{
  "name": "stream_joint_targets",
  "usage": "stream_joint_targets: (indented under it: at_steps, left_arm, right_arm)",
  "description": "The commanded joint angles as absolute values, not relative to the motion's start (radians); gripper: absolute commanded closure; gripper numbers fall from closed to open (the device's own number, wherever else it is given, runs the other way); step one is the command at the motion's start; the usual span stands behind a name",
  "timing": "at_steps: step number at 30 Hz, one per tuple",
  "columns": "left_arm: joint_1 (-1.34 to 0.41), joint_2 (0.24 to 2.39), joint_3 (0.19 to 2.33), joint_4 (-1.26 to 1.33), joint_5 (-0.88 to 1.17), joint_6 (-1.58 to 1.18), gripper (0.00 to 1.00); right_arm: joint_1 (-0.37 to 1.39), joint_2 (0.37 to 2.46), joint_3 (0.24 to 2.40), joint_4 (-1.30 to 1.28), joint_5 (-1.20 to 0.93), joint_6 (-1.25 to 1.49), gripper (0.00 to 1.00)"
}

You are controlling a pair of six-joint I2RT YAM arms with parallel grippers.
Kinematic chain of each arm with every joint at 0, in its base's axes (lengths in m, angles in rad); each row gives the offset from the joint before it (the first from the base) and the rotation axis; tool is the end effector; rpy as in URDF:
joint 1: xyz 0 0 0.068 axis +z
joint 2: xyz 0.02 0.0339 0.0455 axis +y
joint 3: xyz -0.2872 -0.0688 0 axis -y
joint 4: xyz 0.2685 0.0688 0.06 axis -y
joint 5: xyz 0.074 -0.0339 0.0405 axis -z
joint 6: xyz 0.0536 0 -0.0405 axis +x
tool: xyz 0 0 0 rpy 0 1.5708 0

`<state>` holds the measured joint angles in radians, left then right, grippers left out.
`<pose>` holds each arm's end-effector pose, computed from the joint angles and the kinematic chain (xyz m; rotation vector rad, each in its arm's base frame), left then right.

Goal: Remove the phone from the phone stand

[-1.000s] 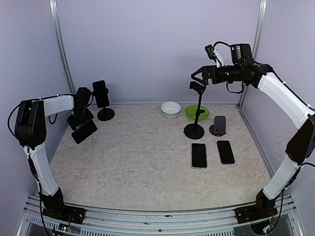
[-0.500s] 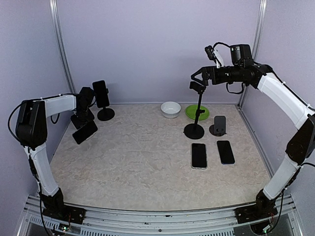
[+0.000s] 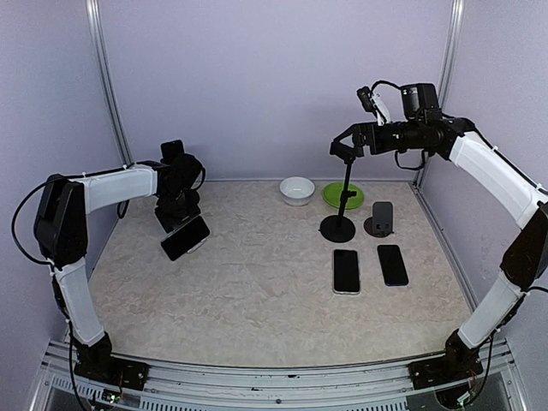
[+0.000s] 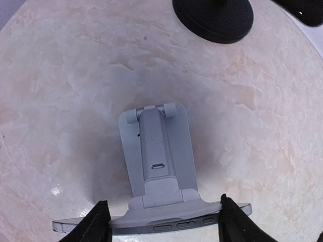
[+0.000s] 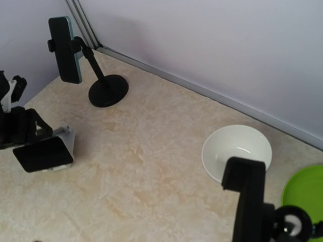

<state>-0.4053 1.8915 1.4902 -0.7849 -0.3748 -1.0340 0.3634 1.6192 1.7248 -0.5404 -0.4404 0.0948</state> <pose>0.4007 -0.1506 0.2216 -0.8986 2.4522 0.0372 0.3711 0.1656 0.4367 -0.5554 1.9597 0.7318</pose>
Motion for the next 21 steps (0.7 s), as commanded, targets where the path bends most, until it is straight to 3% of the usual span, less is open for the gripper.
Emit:
stream_joint_targets:
  at_steps: [1,11,21]
  left_arm:
    - [-0.469,1.860,1.566,-0.794,-0.351,-1.111,0.66]
    - [-0.675,1.990,1.733,-0.877,-0.302,-1.221,0.69]
    - [-0.762,2.129,1.833,-0.878,-0.264,-1.206,0.71]
  right_arm:
    - [0.353,1.565,1.706,-0.518,-0.438,0.087,0.00]
    - [0.346,1.519,1.652,-0.510,-0.431,0.083,0.00]
    - [0.335,1.491,1.608,-0.502,-0.438,0.077,0.00]
